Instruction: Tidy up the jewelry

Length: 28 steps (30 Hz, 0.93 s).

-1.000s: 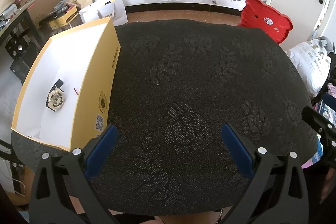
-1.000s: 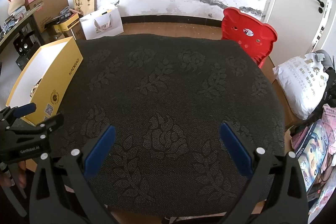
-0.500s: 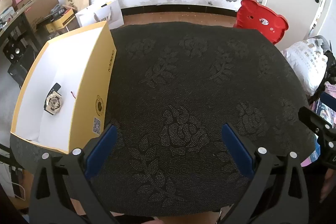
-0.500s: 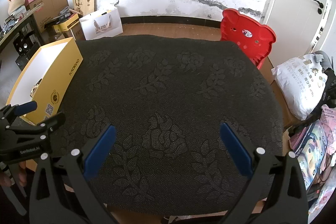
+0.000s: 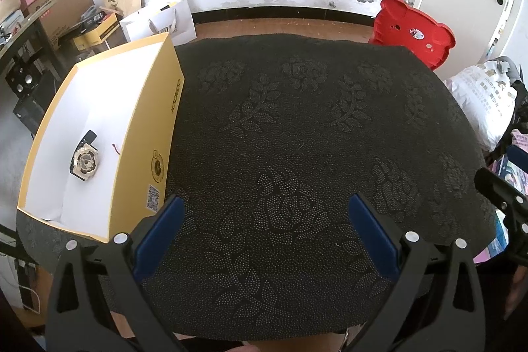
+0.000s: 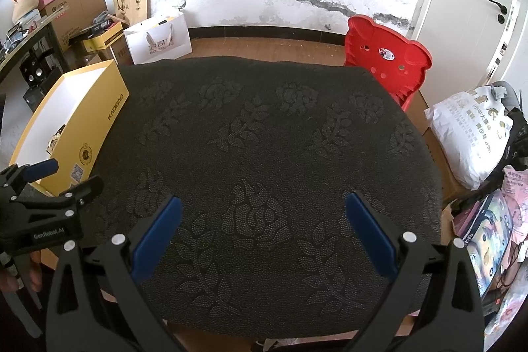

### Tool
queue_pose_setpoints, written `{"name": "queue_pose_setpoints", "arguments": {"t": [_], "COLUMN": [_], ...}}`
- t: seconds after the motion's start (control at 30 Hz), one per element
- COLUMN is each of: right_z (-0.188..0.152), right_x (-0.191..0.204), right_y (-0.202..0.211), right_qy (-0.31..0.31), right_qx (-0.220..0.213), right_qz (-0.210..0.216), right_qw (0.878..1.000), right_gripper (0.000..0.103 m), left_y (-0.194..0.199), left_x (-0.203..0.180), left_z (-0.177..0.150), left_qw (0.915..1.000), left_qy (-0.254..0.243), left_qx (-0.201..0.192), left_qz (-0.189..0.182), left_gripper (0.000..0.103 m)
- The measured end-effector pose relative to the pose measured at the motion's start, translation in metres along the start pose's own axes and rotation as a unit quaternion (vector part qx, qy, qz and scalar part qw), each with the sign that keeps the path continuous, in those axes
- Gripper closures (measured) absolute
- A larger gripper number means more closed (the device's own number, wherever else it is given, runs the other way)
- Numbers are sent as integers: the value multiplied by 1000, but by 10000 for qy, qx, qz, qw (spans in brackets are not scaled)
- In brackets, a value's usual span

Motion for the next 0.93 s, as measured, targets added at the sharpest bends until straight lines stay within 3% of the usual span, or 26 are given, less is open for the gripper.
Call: {"name": "queue_pose_setpoints", "arguments": {"t": [0.93], "right_z": [-4], "right_x": [2], "right_y": [-8], "right_qy": [-30], "right_qx": [64], "right_qz": [-6], "right_qw": [10000], "right_gripper": [7], "left_y": [1], "left_x": [2], "left_z": [1], "left_qw": [10000], "left_qy": [3], "left_qx": [-54], "left_qz": [45], "left_gripper": [6]}}
Point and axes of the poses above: each gripper's, at about its wrist camera, not at the fingertips, and y roughly against the way its jaws point, x to its left, z to its top, the point moved 9 cm from there along -y, roughly the way its jaws point, and after that the axes turned 12 degrees about -z, right-handed, at the moved point
